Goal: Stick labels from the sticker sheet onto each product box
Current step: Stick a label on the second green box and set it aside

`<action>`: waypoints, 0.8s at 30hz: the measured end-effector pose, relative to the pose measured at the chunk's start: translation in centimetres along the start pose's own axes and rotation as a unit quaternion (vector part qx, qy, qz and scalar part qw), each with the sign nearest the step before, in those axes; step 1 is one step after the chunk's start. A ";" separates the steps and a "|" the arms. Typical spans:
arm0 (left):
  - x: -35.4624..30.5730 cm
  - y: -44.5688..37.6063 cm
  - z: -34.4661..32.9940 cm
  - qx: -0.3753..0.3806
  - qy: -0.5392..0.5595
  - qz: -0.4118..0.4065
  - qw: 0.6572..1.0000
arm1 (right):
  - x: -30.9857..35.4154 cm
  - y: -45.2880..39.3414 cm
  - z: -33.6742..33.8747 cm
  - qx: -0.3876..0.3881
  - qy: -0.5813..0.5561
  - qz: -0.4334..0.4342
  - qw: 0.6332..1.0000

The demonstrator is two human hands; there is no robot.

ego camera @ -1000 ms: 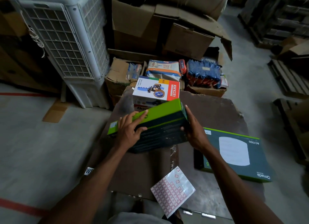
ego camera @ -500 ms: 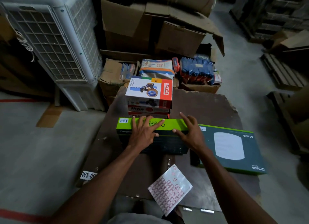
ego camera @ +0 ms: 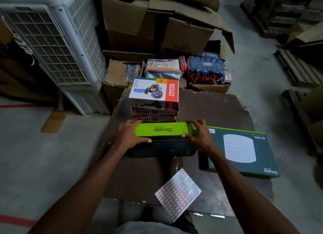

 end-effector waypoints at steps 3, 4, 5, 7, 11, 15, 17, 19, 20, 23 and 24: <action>0.5 0.5 -0.3 -0.008 0.078 -0.012 0.997 | 0.1 0.7 0.1 -0.028 -0.024 0.014 0.999; 0.6 0.7 -0.6 -0.007 0.082 -0.018 0.996 | 0.0 1.1 0.3 -0.042 -0.032 0.010 0.999; 0.8 1.0 -0.9 -0.009 0.080 -0.024 0.996 | -0.4 1.6 0.4 -0.054 -0.051 -0.002 0.997; 0.8 2.1 -1.3 -0.026 0.074 -0.038 0.996 | -0.9 2.4 0.7 -0.064 -0.090 -0.039 0.993; 0.9 5.0 -1.8 -0.029 0.059 -0.050 0.997 | -1.5 2.6 1.3 -0.008 -0.098 -0.169 0.981; 2.6 6.5 -2.7 0.001 0.176 -0.016 0.984 | -2.5 3.8 0.4 0.101 -0.149 -0.333 0.925; 3.7 6.3 -3.0 0.007 0.210 0.017 0.978 | -3.1 4.3 0.2 0.142 -0.148 -0.358 0.911; 4.9 5.9 -3.2 0.014 0.232 0.060 0.971 | -3.9 5.4 -0.3 0.173 -0.151 -0.377 0.897; 5.6 5.7 -3.6 0.048 0.262 0.093 0.959 | -4.0 6.0 -0.6 0.187 -0.150 -0.382 0.893; 6.9 6.2 -5.9 0.197 0.334 0.168 0.906 | -4.8 7.3 -2.4 0.227 -0.139 -0.331 0.905; 7.4 6.5 -6.8 0.225 0.331 0.182 0.898 | -4.5 7.6 -2.8 0.219 -0.145 -0.308 0.914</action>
Point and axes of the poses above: each hand's wrist, its own y-axis away from the middle knuckle, its own z-axis out of the back of the hand, x = y × z, the point moved 6 cm from there along -y, towards the middle knuckle, and after that the axes turned 11 degrees about z, right-handed, at the moved point
